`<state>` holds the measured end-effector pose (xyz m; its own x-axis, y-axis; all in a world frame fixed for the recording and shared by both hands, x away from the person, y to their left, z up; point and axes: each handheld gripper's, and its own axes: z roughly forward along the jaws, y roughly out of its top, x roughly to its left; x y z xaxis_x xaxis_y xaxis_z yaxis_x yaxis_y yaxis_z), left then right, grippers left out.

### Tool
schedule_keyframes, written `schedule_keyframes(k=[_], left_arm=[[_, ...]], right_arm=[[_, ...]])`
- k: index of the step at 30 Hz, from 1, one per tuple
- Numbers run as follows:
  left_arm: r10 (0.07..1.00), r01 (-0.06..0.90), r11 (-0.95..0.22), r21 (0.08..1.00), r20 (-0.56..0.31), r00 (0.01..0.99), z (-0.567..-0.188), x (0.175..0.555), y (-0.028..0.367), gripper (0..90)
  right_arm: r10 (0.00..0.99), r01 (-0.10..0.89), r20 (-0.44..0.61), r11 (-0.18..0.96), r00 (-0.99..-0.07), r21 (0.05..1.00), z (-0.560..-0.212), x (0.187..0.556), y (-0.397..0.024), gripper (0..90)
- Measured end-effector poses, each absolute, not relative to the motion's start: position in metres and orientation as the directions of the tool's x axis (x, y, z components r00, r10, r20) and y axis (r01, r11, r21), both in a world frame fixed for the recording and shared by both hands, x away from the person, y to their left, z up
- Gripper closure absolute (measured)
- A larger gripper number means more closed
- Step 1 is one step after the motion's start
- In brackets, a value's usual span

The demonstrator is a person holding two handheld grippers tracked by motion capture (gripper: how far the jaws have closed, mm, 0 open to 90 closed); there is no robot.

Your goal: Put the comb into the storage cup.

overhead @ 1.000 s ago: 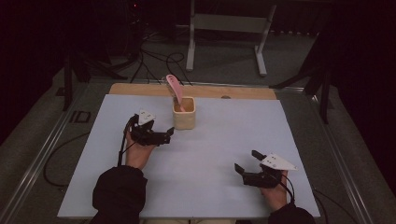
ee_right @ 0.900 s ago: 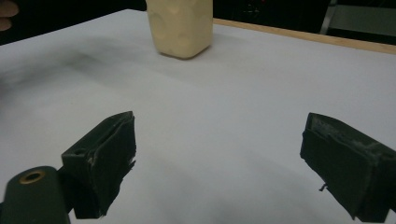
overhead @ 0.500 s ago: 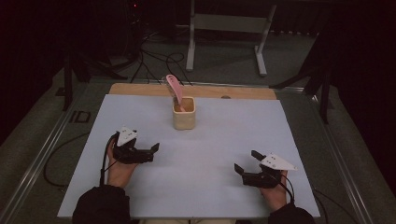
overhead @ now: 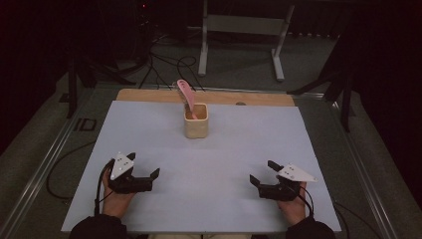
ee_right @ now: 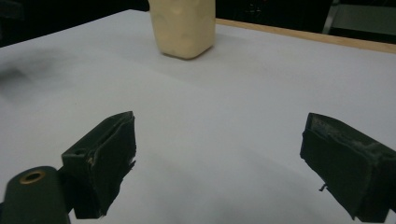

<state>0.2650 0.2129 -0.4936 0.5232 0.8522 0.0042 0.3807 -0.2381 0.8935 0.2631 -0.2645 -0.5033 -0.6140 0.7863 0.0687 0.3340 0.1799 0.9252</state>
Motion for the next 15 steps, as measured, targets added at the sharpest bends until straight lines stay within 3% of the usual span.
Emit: schedule_keyframes(k=[5, 15], left_arm=[[0.853, 0.373, -0.275, 0.886, 0.046, 0.52, -0.497, 0.255, 0.218, 0.2], [0.859, 0.341, -0.191, 0.921, -0.011, 0.511, -0.495, 0.242, 0.234, 0.2]], right_arm=[[0.791, 0.312, 0.067, 0.161, -0.608, 0.936, -0.5, 0.262, -0.268, 10.4], [0.798, 0.279, 0.041, 0.161, -0.601, 0.947, -0.493, 0.256, -0.273, 10.3]])
